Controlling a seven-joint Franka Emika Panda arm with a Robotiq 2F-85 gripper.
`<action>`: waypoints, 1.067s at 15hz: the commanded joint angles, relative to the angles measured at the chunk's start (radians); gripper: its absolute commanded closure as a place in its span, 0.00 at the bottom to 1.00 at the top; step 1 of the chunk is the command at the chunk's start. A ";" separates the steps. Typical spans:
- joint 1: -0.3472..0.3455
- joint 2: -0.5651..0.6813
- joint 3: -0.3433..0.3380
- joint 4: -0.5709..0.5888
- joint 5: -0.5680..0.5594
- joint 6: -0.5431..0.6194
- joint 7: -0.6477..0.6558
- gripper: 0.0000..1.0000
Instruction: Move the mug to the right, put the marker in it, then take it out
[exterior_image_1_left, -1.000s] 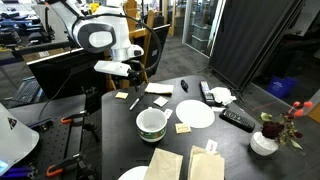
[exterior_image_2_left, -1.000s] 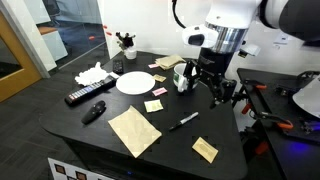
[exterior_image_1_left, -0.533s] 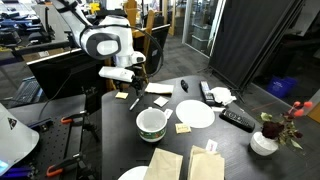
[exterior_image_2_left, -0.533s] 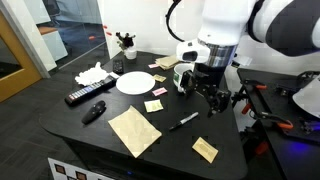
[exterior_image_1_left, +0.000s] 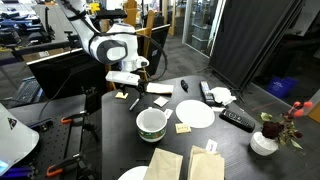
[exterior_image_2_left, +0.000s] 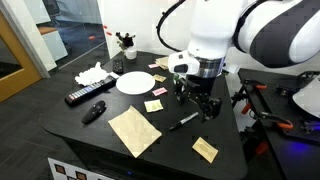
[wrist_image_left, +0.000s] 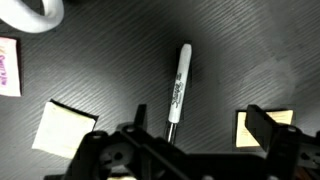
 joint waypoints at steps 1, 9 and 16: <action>-0.026 0.057 0.021 0.046 -0.032 0.028 0.019 0.00; -0.028 0.130 0.025 0.111 -0.046 0.020 0.025 0.00; -0.036 0.164 0.032 0.140 -0.046 0.021 0.023 0.57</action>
